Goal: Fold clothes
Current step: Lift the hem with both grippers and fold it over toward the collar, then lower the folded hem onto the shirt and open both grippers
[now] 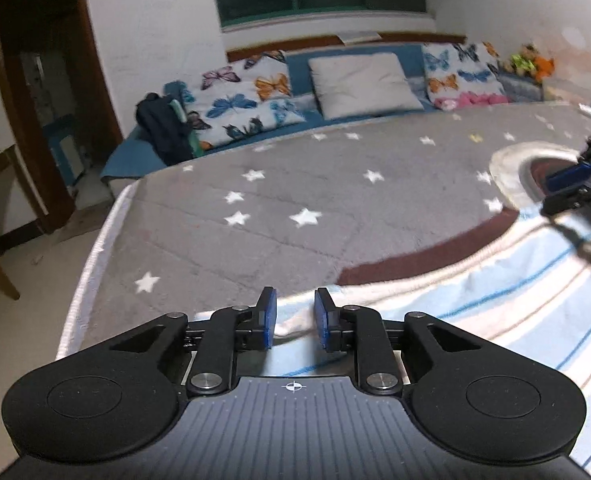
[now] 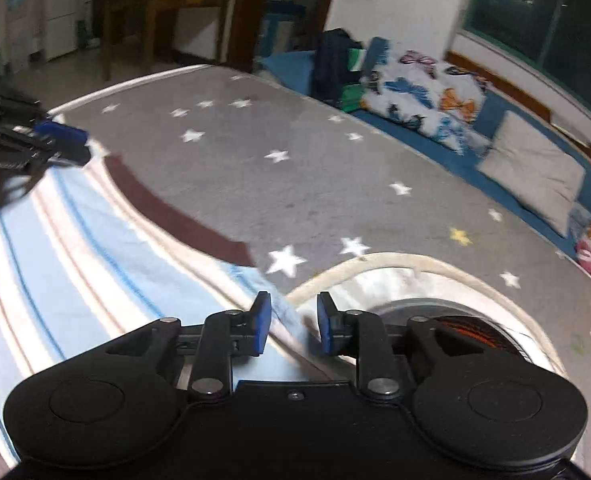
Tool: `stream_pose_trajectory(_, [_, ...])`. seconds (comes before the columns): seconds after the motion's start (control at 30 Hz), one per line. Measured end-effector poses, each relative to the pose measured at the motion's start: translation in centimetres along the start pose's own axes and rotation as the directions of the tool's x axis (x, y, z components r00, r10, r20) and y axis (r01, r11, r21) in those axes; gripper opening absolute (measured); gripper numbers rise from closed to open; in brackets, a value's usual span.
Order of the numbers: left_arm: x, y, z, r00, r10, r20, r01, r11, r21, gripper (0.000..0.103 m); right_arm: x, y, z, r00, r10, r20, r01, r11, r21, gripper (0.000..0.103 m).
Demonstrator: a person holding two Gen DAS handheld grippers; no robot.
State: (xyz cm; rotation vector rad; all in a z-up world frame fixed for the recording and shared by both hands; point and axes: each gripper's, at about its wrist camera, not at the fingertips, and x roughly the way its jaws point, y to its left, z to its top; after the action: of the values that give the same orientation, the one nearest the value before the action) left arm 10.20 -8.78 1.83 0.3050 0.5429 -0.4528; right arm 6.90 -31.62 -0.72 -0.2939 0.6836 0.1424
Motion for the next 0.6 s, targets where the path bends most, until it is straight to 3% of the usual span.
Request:
stream_pose_trajectory(0.23, [-4.2, -0.7, -0.2, 0.997, -0.054, 0.063, 0.055, 0.998, -0.009, 0.023, -2.0, 0.2, -0.2, 0.996, 0.083, 0.023, -0.084, 0.994, 0.063, 0.026])
stream_pose_trajectory(0.37, [-4.9, -1.7, -1.9, 0.998, -0.055, 0.023, 0.055, 0.998, 0.029, 0.023, -1.9, 1.0, -0.9, 0.995, 0.103, 0.005, -0.103, 0.992, 0.075, 0.026])
stream_pose_trajectory(0.6, [-3.2, -0.4, -3.9, 0.997, -0.023, -0.069, 0.021, 0.999, -0.029, 0.027, -3.8, 1.0, -1.9, 0.994, 0.108, 0.018, -0.109, 0.988, 0.105, 0.032])
